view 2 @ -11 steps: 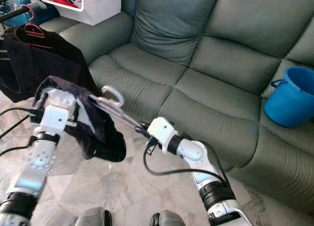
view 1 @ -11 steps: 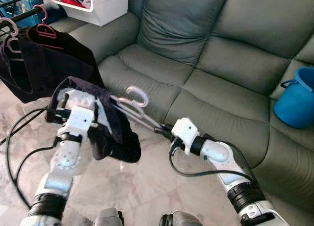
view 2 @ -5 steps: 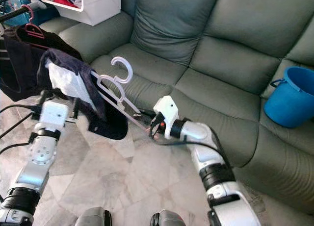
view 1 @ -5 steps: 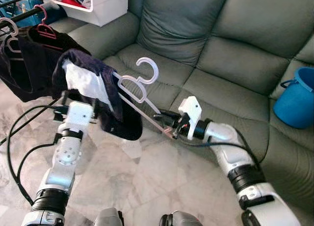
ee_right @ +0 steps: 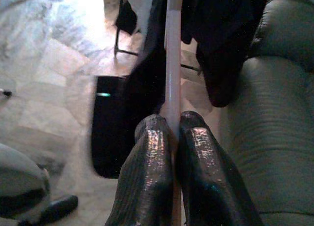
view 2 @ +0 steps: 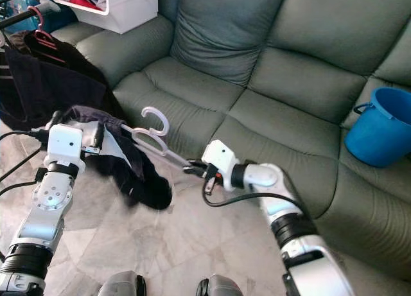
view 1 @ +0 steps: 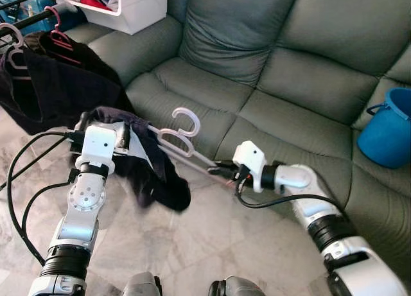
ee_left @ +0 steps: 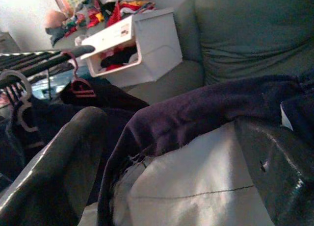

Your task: Hang hanger

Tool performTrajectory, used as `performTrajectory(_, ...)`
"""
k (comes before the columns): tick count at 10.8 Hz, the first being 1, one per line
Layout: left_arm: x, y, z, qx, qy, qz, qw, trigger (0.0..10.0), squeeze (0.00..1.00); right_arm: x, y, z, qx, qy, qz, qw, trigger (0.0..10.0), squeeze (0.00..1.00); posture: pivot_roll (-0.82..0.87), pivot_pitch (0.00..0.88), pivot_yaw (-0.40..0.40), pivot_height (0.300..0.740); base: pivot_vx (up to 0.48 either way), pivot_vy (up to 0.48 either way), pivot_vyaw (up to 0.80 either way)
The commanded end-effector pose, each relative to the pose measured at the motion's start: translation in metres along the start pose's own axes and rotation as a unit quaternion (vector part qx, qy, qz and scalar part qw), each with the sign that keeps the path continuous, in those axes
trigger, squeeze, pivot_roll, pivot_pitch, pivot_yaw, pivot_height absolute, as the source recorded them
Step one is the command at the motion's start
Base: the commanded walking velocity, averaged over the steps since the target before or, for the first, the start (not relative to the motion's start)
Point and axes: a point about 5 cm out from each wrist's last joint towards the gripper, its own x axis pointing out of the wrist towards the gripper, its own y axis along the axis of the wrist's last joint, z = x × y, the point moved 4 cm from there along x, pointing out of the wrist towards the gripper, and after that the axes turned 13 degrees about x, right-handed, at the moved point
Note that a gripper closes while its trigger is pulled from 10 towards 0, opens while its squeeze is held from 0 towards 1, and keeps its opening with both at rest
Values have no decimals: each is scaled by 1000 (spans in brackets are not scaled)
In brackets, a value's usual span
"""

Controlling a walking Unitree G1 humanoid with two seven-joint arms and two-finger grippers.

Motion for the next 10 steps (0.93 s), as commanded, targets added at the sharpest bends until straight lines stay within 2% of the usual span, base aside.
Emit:
performTrajectory(1,1,9,2,-9,-8,14,1000,10000,0,-1,11,7,-34,-9,7,999,0,0,-35,0,-67,740,0,0,0)
performTrajectory(3,-6,4,4,-6,-27,6,1000,10000,0,-9,14,24,-99,-64,7,993,0,0,-35,0,-68,740,0,0,0)
performTrajectory(4,-10,3,5,-10,-33,4,999,10000,0,-11,18,31,-108,-86,16,990,0,0,-34,0,-69,740,0,0,0)
performTrajectory(7,-12,10,15,-70,-52,-4,996,10000,0,-12,24,41,-137,-124,29,982,0,0,-32,0,-74,740,0,0,0)
performTrajectory(10,-9,16,42,-154,-117,-30,981,10000,0,-7,34,44,-147,-140,52,978,0,0,-36,0,-76,740,0,0,0)
